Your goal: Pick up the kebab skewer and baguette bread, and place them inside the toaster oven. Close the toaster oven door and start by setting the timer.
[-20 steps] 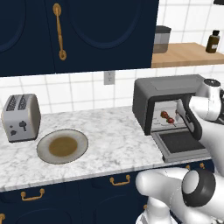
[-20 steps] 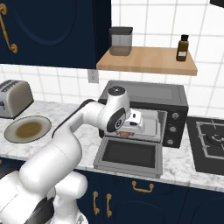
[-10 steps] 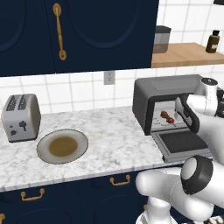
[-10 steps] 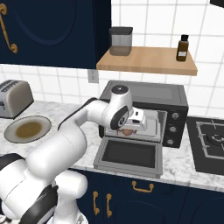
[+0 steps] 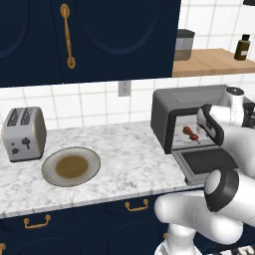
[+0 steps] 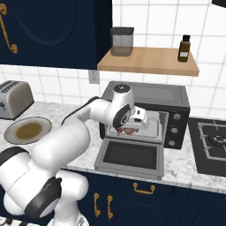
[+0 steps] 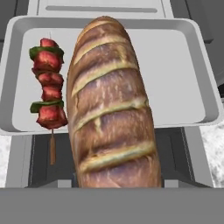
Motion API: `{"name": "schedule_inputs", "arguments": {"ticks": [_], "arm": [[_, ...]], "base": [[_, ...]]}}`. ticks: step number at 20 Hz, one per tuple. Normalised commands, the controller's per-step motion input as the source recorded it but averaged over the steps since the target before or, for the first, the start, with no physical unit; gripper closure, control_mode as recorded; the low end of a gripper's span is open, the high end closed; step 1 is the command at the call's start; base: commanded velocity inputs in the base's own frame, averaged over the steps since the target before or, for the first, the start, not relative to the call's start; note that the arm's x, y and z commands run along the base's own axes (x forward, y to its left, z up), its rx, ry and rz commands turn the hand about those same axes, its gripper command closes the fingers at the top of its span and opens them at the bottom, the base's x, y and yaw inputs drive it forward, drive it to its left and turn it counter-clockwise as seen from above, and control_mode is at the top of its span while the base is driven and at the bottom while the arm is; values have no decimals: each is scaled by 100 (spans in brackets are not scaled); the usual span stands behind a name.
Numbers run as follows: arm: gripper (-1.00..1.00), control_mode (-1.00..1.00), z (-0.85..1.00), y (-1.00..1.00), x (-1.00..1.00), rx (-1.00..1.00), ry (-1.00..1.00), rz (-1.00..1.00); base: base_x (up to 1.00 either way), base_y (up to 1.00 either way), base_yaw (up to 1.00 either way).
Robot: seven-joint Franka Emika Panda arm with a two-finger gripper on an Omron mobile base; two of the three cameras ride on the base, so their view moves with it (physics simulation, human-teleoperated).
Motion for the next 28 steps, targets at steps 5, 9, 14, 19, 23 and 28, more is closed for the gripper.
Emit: {"name": "schedule_inputs", "arguments": {"ticks": [5, 9, 14, 19, 23, 28], "arm": [[100, -100, -11, 0, 24, 0, 0, 0], [100, -100, -15, 0, 22, 0, 0, 0], [100, -100, -18, 0, 20, 0, 0, 0], [100, -100, -19, -10, 14, 0, 0, 0], [100, -100, -11, -24, 16, 0, 0, 0], [100, -100, 0, -15, 14, 0, 0, 0]], "base": [[0, 0, 0], [0, 0, 0], [0, 0, 0], [0, 0, 0], [0, 0, 0], [0, 0, 0]]}}
